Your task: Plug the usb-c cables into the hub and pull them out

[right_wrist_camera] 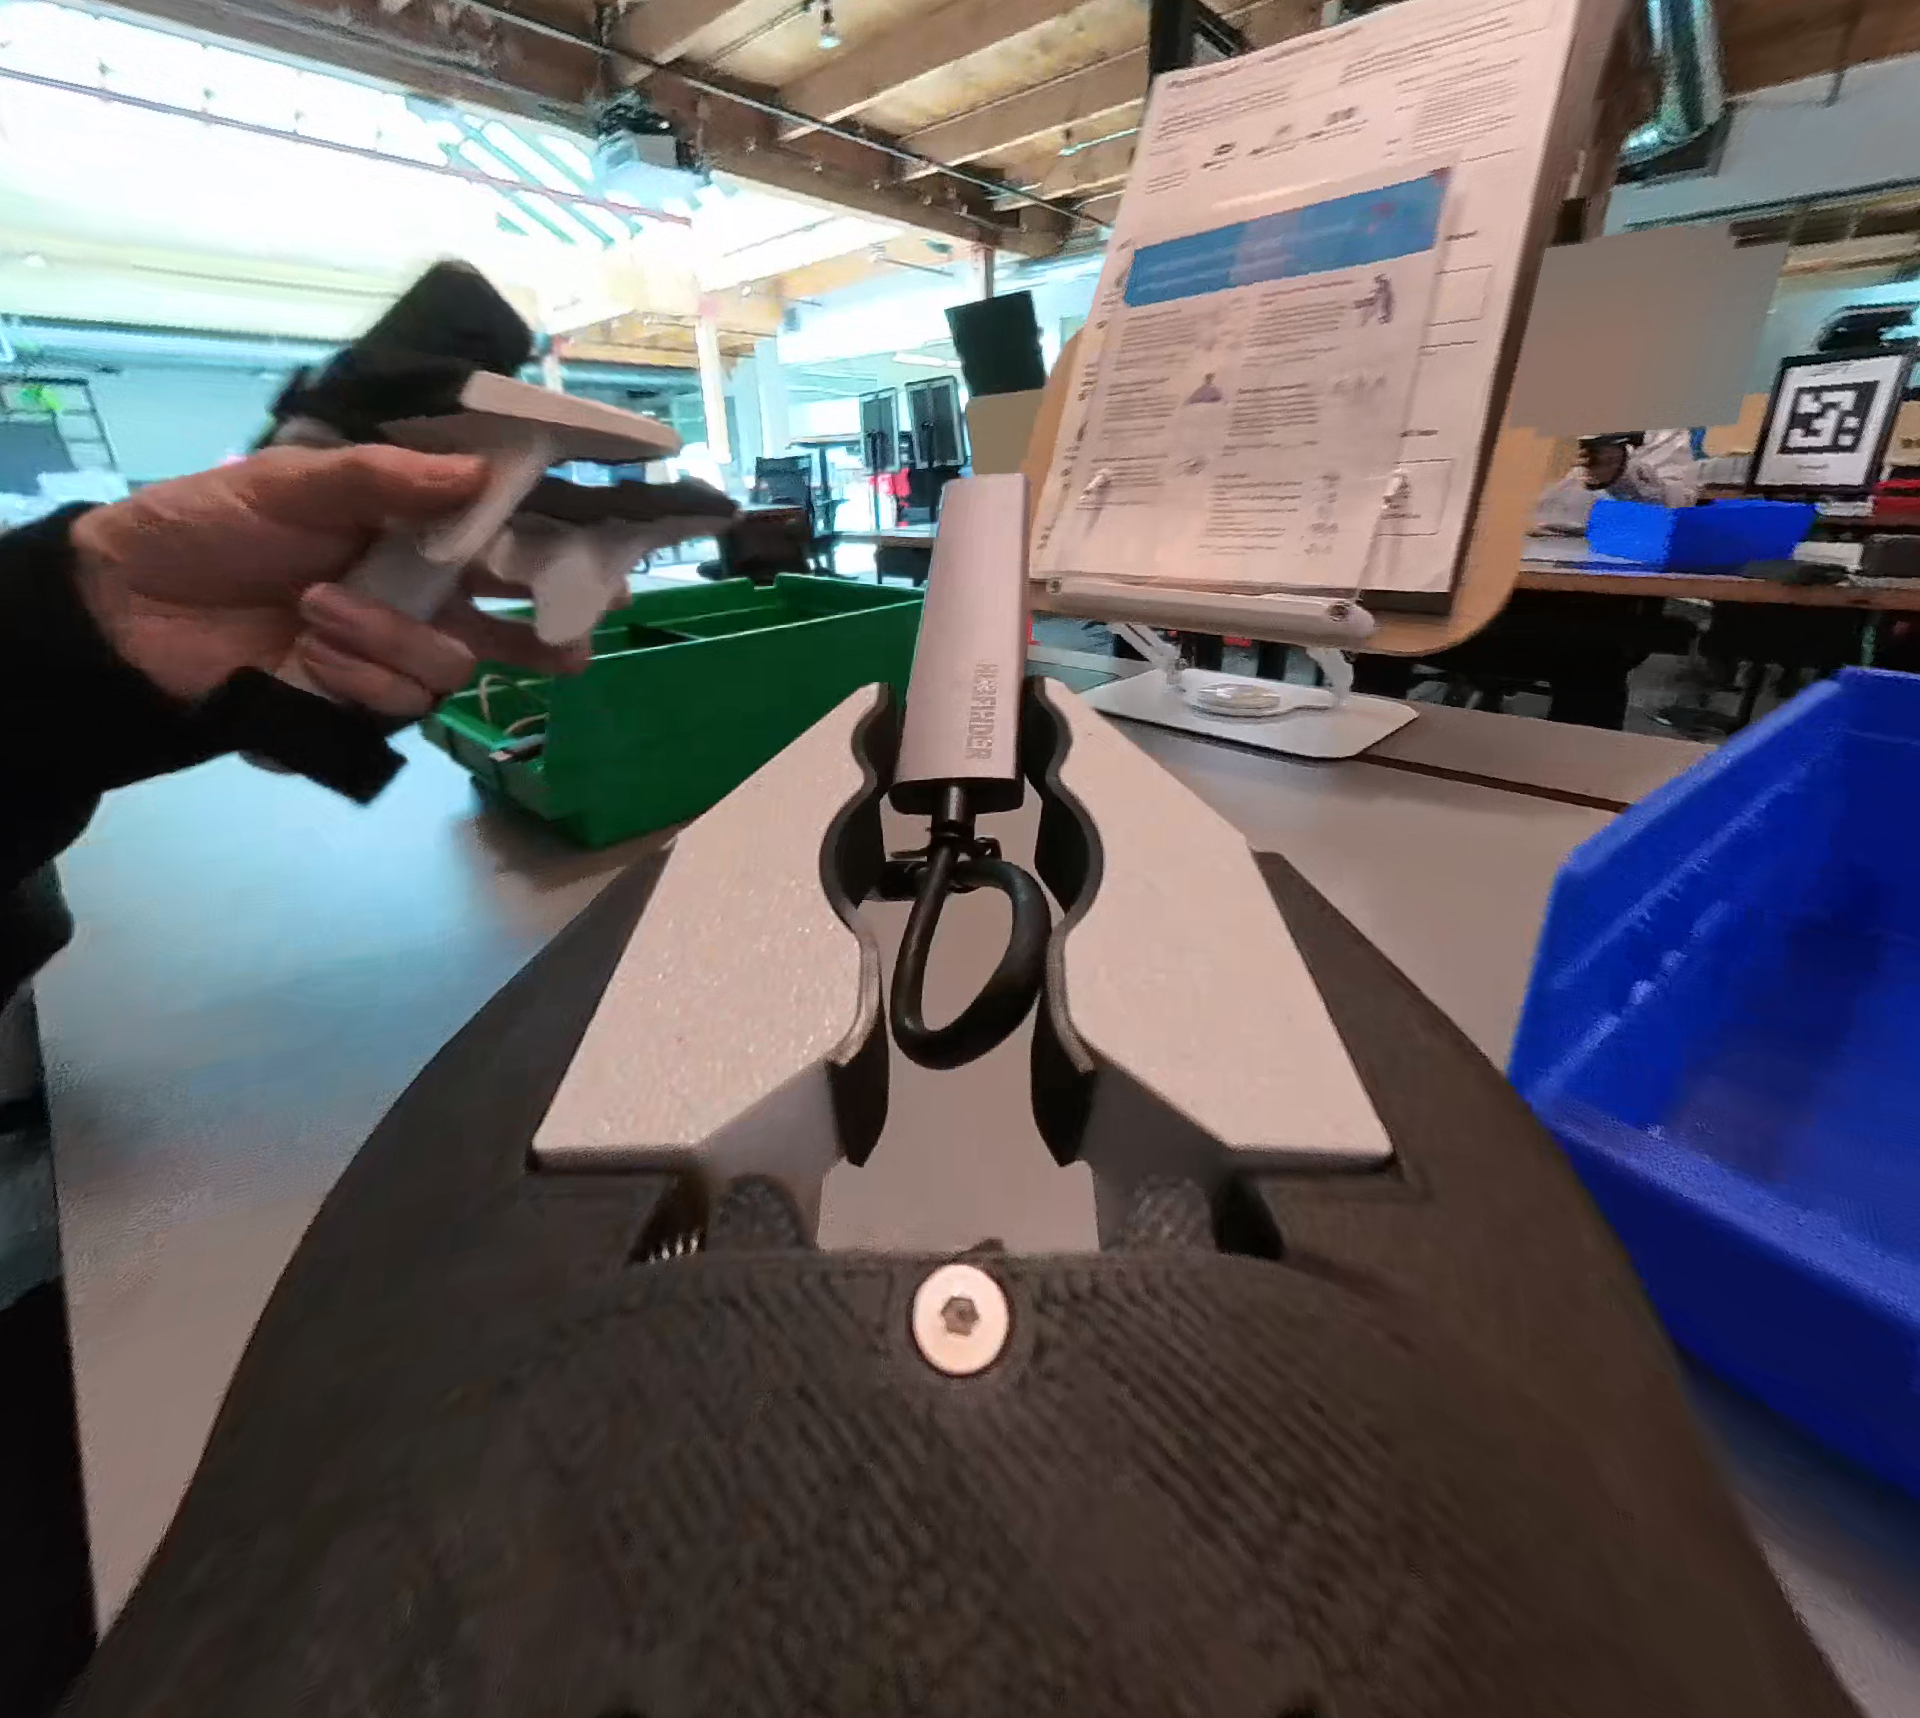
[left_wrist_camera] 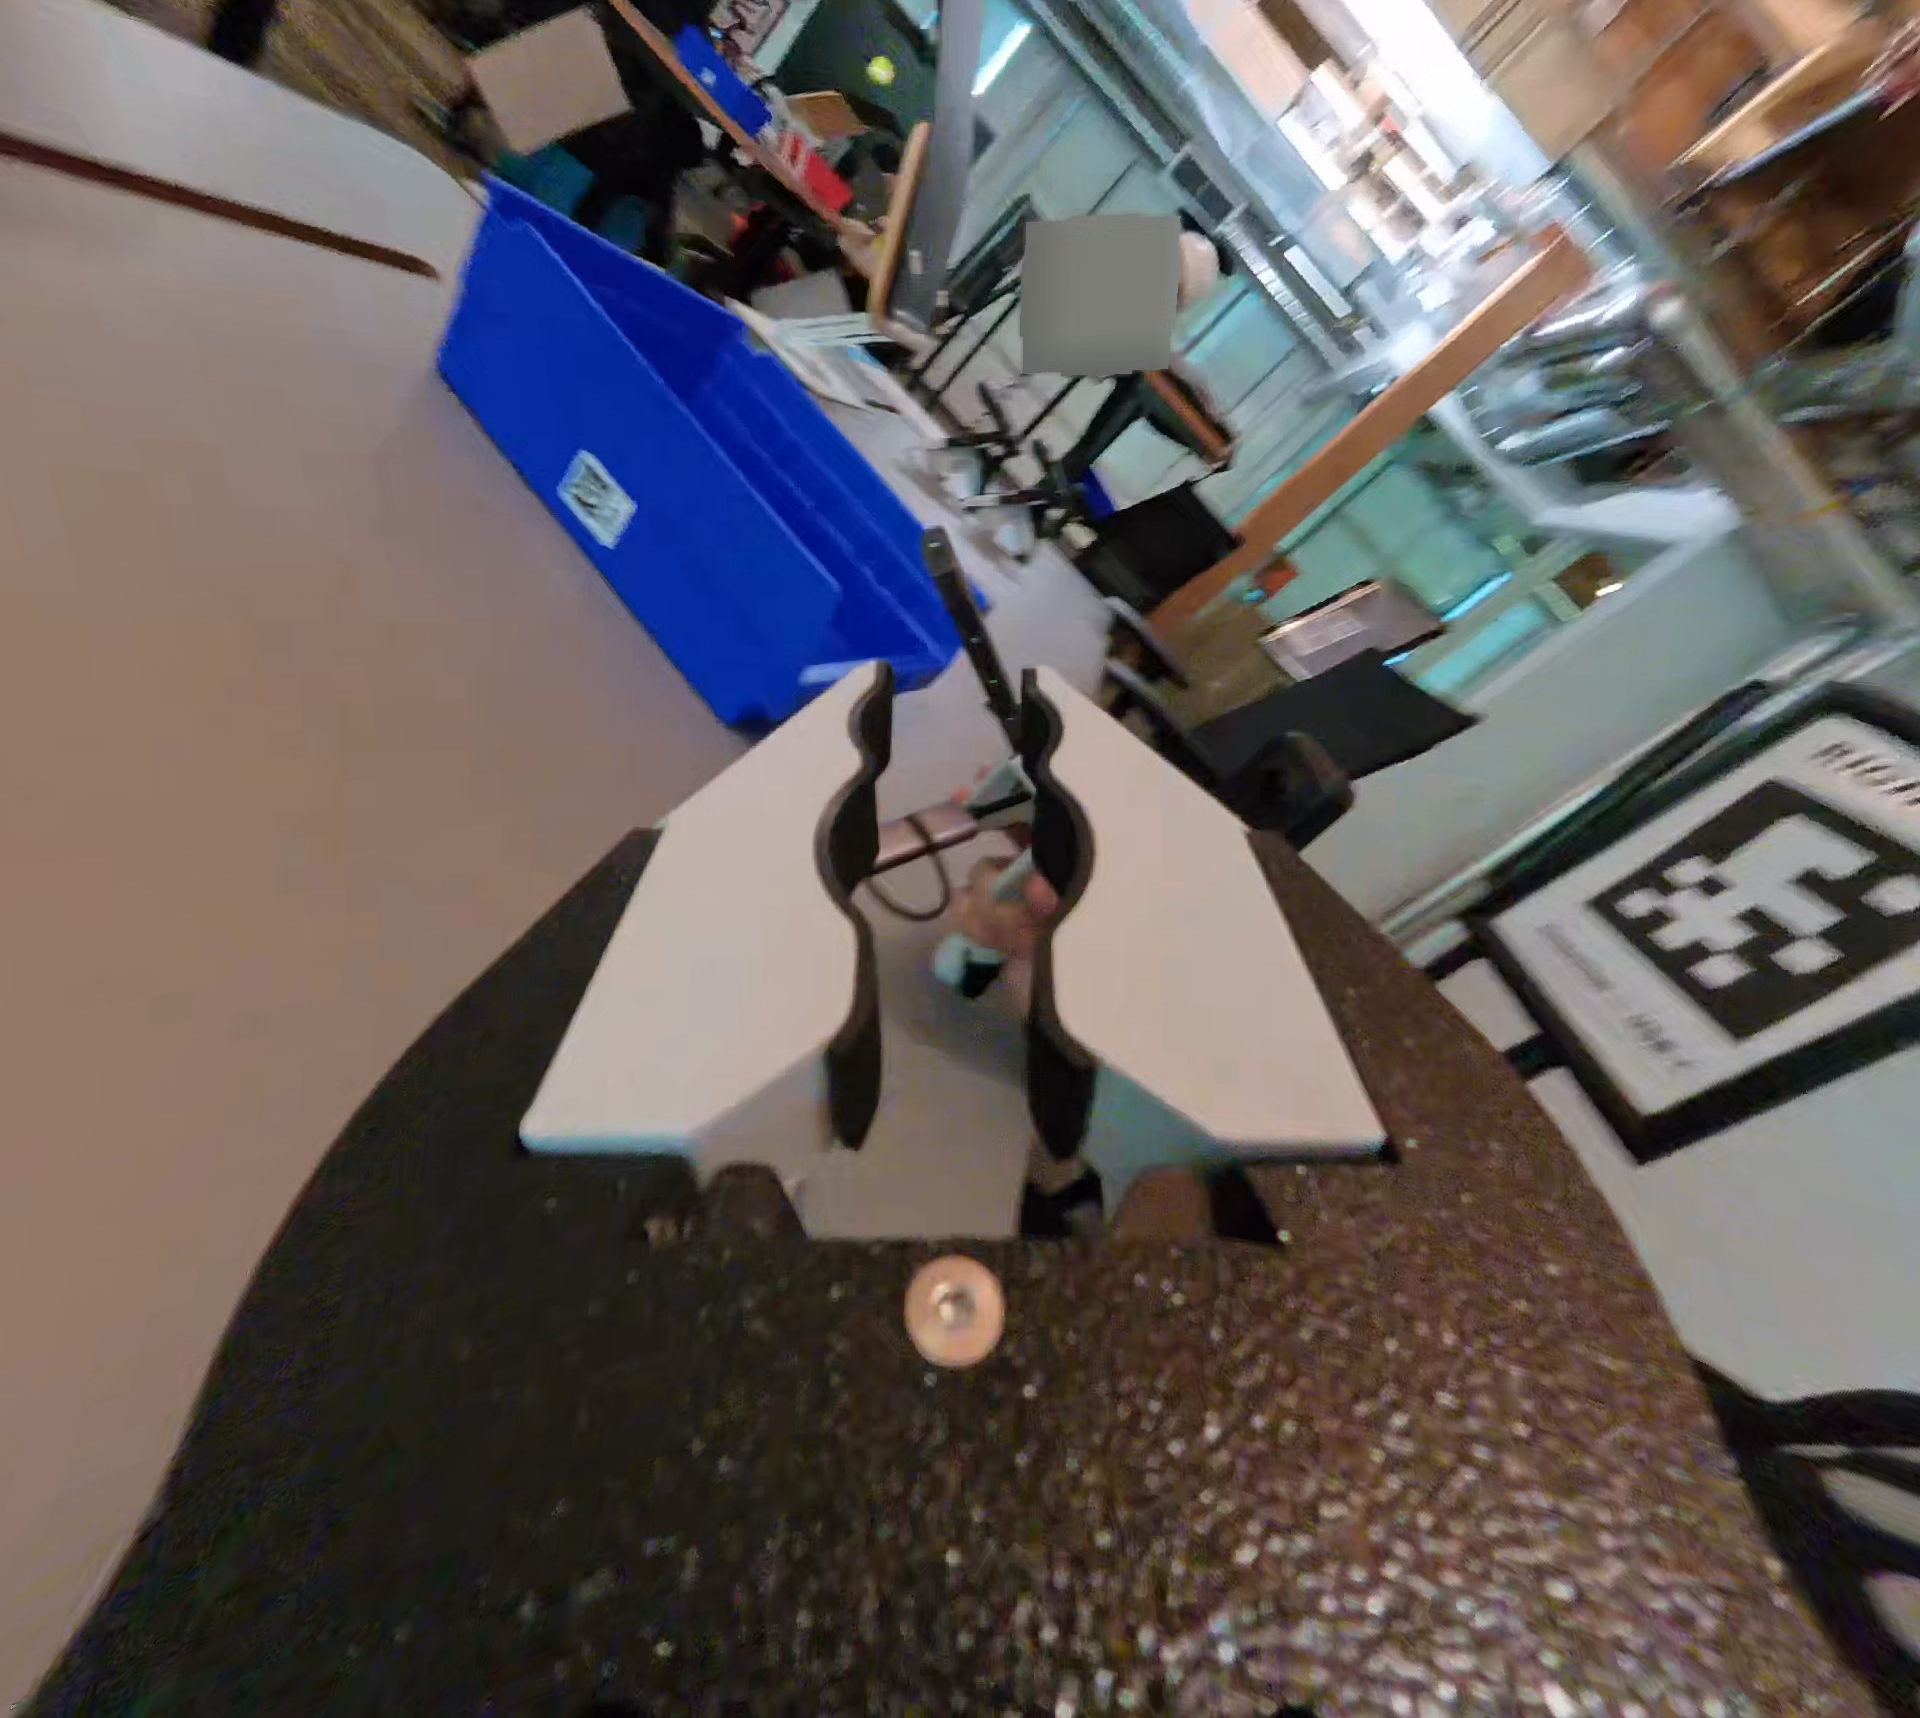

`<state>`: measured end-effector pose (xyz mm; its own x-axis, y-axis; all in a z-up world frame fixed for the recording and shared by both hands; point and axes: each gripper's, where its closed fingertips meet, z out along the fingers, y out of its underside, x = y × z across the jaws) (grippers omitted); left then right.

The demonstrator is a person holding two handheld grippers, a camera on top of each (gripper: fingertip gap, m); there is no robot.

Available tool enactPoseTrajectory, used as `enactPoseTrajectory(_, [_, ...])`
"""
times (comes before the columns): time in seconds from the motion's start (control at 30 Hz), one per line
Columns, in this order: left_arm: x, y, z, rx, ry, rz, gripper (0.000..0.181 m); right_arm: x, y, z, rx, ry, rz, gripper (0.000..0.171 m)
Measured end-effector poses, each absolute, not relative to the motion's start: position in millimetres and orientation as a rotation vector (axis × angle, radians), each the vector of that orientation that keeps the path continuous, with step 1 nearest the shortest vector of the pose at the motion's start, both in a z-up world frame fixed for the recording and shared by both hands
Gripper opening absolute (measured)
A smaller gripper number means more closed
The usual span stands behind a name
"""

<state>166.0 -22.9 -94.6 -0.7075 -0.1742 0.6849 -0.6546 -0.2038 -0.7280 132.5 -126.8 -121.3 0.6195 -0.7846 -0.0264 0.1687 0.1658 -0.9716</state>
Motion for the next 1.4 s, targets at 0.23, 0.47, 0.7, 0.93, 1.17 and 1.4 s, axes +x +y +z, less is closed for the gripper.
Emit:
enactPoseTrajectory(0.23, [219,115,-92,0.731,-2.930,1.848,0.023,139,-126,-138,-1.232,0.654,-0.683,0.023])
enactPoseTrajectory(0.47, [221,188,-178,-0.247,-3.407,0.864,0.053,138,-118,-141,-1.274,0.628,-0.641,0.023])
enactPoseTrajectory(0.7, [210,197,-210,-0.684,-3.287,0.341,0.046,138,-106,-147,-1.357,0.603,-0.657,0.023])
enactPoseTrajectory(0.93, [183,193,-222,-0.592,-2.993,0.211,0.018,137,-106,-147,-1.352,0.594,-0.642,0.023])
enactPoseTrajectory(1.17, [204,183,-193,-0.378,-3.082,0.419,0.012,137,-111,-144,-1.317,0.602,-0.634,0.023])
enactPoseTrajectory(1.4, [255,178,-35,0.325,-3.260,1.323,0.009,138,-111,-144,-1.320,0.612,-0.636,0.023])
